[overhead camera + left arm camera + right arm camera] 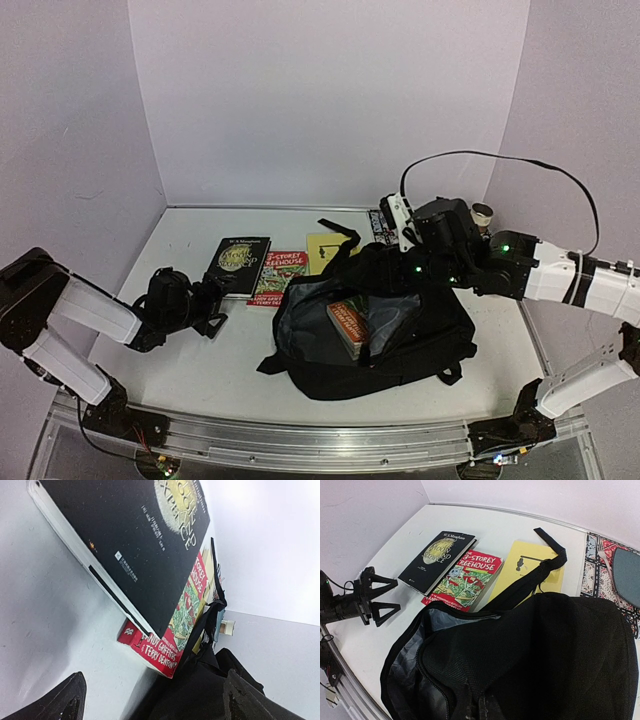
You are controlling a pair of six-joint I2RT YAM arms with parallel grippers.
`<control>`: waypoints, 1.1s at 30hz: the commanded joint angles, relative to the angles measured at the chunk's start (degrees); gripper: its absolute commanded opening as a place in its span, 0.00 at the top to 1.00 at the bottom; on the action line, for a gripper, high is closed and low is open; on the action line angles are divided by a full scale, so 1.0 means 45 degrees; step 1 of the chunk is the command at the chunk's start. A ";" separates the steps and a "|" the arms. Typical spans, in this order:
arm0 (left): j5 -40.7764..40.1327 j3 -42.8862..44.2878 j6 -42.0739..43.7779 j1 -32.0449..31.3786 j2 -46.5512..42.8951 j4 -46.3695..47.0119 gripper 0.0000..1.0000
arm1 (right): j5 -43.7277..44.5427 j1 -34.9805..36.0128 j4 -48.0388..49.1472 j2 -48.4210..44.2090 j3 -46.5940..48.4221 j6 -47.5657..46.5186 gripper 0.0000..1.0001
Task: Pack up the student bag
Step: Pick up the book from the book.
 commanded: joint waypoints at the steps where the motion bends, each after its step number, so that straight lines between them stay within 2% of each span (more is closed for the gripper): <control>1: 0.0228 0.0286 -0.0958 0.0072 0.1011 0.2329 0.04 | 0.0298 0.0041 0.0809 -0.0706 0.0152 -0.0210 1.00; 10: -0.0304 0.0052 -0.2579 0.0067 0.3314 0.5562 0.06 | 0.0297 0.0035 0.0789 -0.0887 0.0123 -0.0344 1.00; 17: -0.0580 0.0320 -0.3619 0.0072 0.5287 0.7590 0.12 | 0.0369 0.0034 0.0749 -0.0923 0.0211 -0.0526 1.00; 25: -0.2164 0.0655 -0.4440 0.0076 0.6337 0.7743 0.16 | 0.0538 0.0034 0.0674 -0.0937 0.0368 -0.0783 1.00; 33: -0.2328 0.1570 -0.5142 0.0072 0.7807 0.7740 0.18 | 0.0760 0.0036 0.0559 -0.0956 0.0590 -0.1079 1.00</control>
